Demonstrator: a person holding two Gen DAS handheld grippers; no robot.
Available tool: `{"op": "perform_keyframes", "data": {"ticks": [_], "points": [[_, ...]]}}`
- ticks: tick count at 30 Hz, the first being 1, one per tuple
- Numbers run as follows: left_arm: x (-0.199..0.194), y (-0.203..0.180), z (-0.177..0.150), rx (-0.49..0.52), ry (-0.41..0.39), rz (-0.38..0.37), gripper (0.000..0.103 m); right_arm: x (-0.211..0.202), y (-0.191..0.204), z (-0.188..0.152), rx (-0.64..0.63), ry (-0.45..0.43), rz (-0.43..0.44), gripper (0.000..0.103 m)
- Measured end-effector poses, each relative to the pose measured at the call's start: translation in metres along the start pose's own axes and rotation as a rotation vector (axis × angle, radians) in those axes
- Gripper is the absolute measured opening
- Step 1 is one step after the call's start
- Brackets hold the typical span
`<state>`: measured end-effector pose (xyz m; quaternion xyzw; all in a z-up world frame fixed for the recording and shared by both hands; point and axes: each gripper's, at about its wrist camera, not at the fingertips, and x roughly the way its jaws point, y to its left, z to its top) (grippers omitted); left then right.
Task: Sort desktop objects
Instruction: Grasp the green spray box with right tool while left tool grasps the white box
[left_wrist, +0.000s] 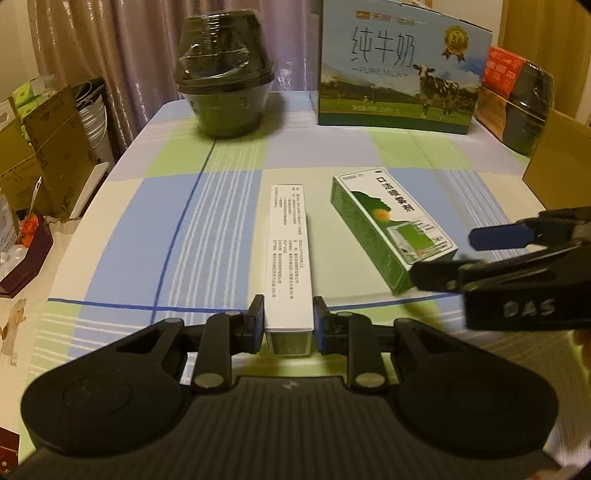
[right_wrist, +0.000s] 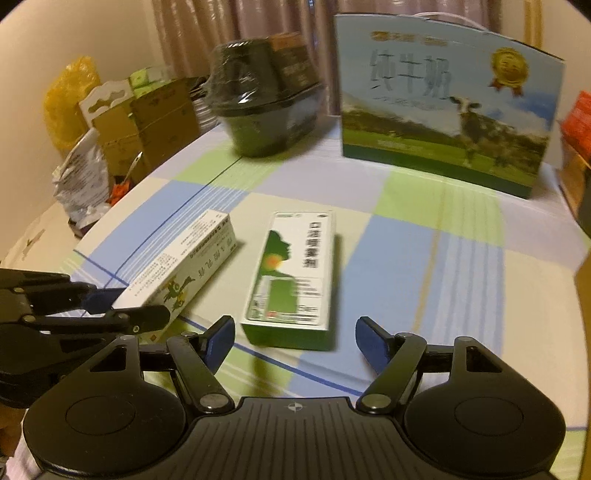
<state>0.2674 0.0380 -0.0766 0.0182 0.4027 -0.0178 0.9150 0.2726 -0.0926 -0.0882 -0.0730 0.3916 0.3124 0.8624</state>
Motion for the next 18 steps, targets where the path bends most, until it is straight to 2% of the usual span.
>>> {"op": "perform_keyframes", "data": {"ticks": [3,7,13,18], "points": [[-0.001,0.004,-0.003,-0.024,0.003,-0.014,0.021,0.013,0.006,0.000,-0.017,0.007,-0.013,0.069],[0.000,0.003,-0.005,-0.025,0.005,-0.017,0.021,0.024,0.006,-0.001,-0.017,0.016,-0.021,0.057],[0.000,0.000,-0.006,-0.011,0.003,-0.024,0.021,0.020,0.007,-0.007,-0.056,0.008,-0.051,0.052],[-0.004,-0.004,-0.008,-0.011,0.021,-0.043,0.021,0.006,0.006,-0.016,-0.042,0.051,-0.084,0.052]]}}
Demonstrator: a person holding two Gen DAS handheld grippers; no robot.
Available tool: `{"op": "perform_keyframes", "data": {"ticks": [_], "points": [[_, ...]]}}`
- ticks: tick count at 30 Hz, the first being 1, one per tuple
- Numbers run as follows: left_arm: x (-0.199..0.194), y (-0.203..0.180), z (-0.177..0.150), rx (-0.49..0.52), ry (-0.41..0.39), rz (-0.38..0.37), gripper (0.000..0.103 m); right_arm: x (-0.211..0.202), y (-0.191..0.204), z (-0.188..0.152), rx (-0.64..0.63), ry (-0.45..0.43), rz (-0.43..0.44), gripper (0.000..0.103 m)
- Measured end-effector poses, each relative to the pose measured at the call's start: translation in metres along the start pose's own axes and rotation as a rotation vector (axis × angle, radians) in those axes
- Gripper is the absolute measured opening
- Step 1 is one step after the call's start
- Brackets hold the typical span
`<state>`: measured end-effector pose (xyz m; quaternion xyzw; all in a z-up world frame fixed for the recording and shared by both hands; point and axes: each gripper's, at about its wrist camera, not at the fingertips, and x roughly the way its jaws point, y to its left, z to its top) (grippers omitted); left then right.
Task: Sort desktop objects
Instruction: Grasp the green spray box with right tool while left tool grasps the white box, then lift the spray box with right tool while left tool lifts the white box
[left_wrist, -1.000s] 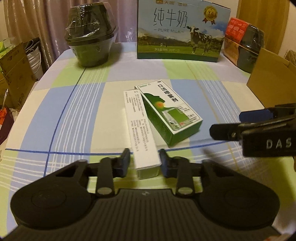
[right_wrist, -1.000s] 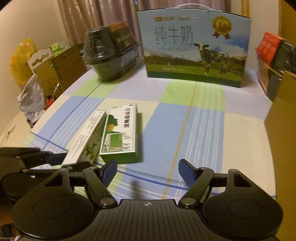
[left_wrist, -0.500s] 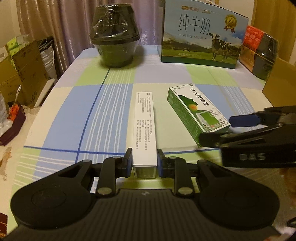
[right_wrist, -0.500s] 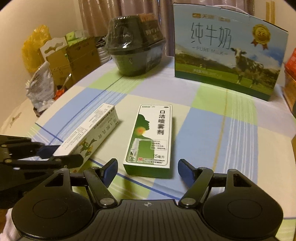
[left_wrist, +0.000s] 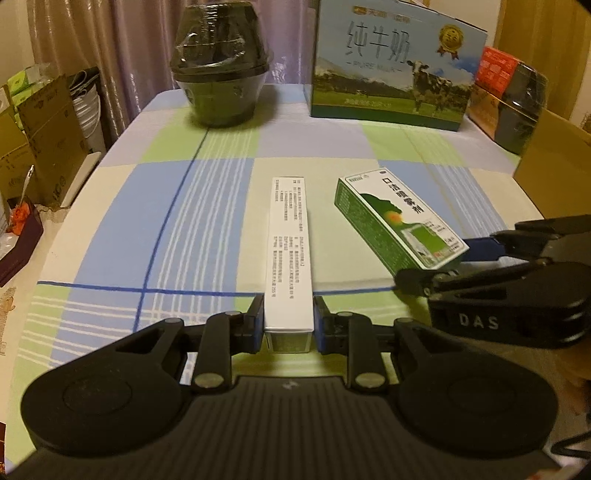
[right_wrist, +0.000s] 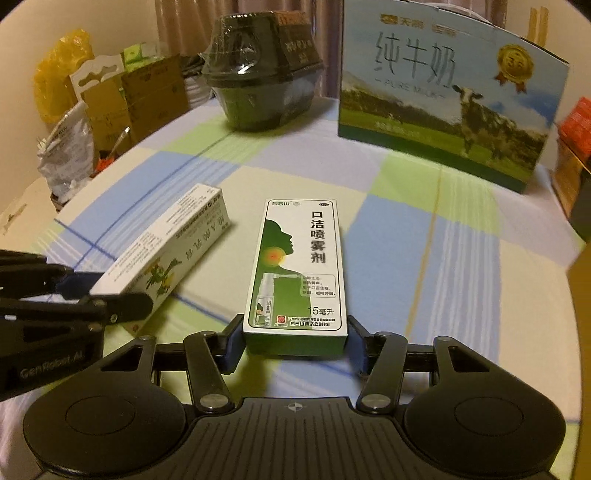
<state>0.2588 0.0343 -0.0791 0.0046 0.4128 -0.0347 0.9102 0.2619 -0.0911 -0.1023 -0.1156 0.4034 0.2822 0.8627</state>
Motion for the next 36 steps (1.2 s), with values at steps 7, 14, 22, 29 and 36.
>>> {"op": "perform_keyframes", "data": {"ticks": [7,14,22,29,36], "points": [[-0.026,-0.026,-0.019,0.022,0.042,-0.101,0.021,-0.045,-0.010,-0.023,0.121,0.063,-0.035,0.052],[-0.071,-0.058,-0.059,0.122,0.050,-0.105,0.021,-0.106,0.006,-0.075,0.155,0.089,-0.084,0.052],[-0.118,-0.083,-0.110,0.141,0.058,-0.116,0.022,-0.160,0.019,-0.141,0.176,0.094,-0.088,0.052],[-0.122,-0.087,-0.113,0.141,0.056,-0.110,0.034,-0.161,0.019,-0.149,0.180,0.086,-0.095,0.066],[-0.107,-0.088,-0.102,0.122,0.047,-0.121,0.034,-0.148,0.014,-0.141,0.192,0.056,-0.078,0.067]]}}
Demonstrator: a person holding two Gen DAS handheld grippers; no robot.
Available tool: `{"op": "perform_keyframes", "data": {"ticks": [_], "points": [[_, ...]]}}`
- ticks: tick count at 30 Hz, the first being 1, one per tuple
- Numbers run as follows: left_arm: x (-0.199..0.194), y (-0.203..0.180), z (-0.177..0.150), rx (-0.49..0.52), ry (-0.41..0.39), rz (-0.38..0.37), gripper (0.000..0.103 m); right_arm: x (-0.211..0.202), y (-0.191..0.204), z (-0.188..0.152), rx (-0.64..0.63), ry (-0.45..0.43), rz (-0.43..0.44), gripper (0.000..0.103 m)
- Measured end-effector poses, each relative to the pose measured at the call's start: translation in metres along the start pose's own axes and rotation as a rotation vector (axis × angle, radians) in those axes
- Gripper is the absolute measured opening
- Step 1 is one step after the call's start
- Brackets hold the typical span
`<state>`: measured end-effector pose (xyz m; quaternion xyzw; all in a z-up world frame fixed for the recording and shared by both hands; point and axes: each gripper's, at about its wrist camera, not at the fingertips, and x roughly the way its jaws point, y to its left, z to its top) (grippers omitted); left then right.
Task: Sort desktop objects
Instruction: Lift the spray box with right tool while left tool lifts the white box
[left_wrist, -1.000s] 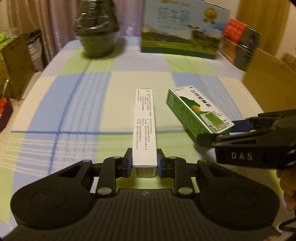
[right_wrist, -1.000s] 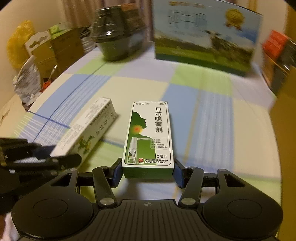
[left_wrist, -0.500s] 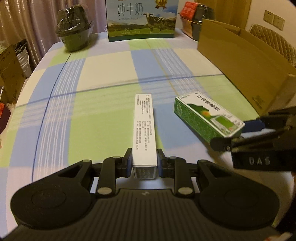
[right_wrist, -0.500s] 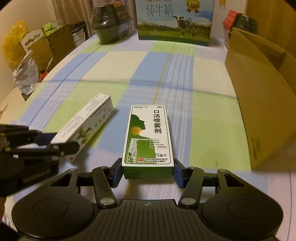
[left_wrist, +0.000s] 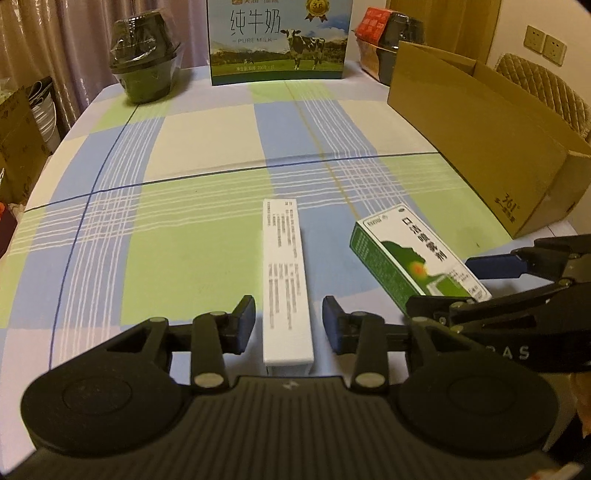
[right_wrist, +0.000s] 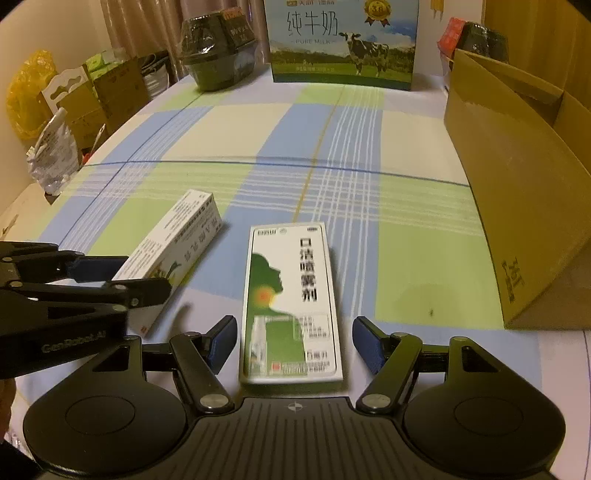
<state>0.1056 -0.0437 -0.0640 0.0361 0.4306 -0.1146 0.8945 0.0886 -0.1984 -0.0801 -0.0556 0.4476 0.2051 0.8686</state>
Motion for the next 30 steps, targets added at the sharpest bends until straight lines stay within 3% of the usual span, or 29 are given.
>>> {"op": "perform_keyframes", "data": {"ticks": [13,21,30], "points": [[0.024,0.001,0.013,0.009,0.020,0.008,0.033,0.009,-0.001,0.004,-0.008,-0.014,-0.014,0.066],[0.029,0.001,0.011,0.026,0.041,0.021,0.022,0.012,0.001,0.006,-0.013,-0.024,-0.015,0.066],[0.028,0.003,0.011,0.016,0.037,0.021,0.022,0.016,0.004,0.006,-0.031,-0.028,-0.021,0.066]]}}
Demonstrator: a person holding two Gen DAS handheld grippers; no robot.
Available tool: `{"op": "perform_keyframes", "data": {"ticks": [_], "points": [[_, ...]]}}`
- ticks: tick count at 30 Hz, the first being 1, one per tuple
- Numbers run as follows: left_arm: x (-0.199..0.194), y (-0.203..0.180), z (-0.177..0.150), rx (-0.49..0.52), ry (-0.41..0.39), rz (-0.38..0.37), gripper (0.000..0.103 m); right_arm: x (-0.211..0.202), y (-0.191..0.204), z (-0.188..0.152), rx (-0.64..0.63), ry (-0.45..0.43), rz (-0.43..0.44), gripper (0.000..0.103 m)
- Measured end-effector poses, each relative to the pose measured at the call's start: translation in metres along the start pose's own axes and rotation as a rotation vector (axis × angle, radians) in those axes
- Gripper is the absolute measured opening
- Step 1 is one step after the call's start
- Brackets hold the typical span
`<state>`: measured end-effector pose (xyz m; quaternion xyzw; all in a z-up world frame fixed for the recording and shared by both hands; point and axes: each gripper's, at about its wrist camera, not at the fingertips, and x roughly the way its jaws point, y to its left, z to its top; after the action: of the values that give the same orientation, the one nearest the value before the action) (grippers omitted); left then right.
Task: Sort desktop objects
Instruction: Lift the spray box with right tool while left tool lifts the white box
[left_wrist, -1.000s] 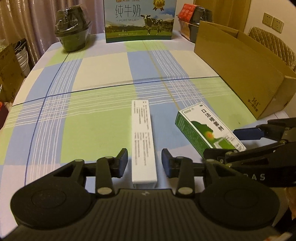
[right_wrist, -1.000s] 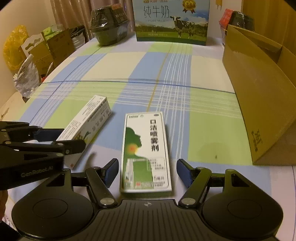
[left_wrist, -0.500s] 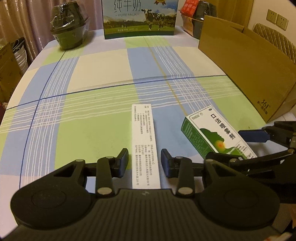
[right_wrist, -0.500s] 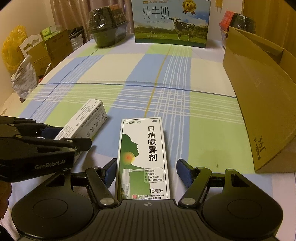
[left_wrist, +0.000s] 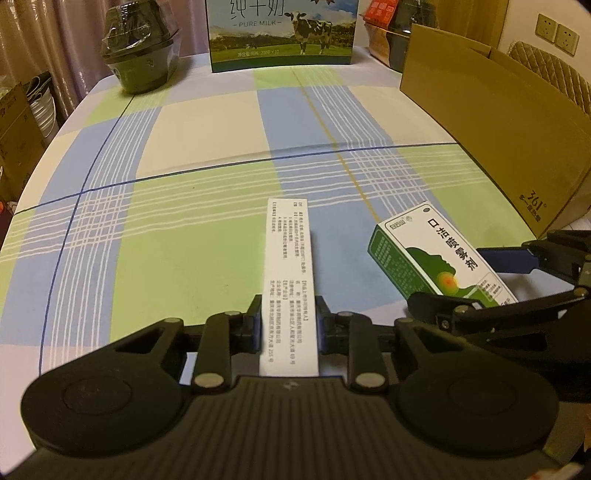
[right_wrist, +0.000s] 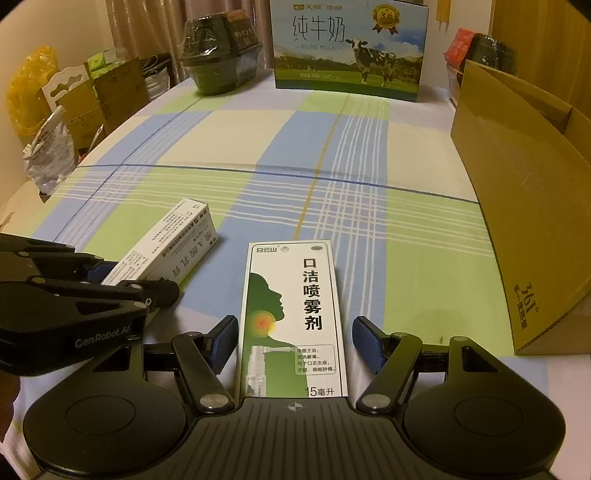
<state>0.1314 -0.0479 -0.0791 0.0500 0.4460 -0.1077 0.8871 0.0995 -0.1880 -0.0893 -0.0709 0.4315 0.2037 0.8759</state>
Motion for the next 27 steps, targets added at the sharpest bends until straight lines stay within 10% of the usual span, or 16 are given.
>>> {"op": "perform_keyframes", "data": {"ticks": [27], "points": [[-0.010,-0.002,0.004,-0.009,-0.033,-0.007,0.022,-0.005,0.001,0.002,0.004,-0.047,-0.031,0.052]]}}
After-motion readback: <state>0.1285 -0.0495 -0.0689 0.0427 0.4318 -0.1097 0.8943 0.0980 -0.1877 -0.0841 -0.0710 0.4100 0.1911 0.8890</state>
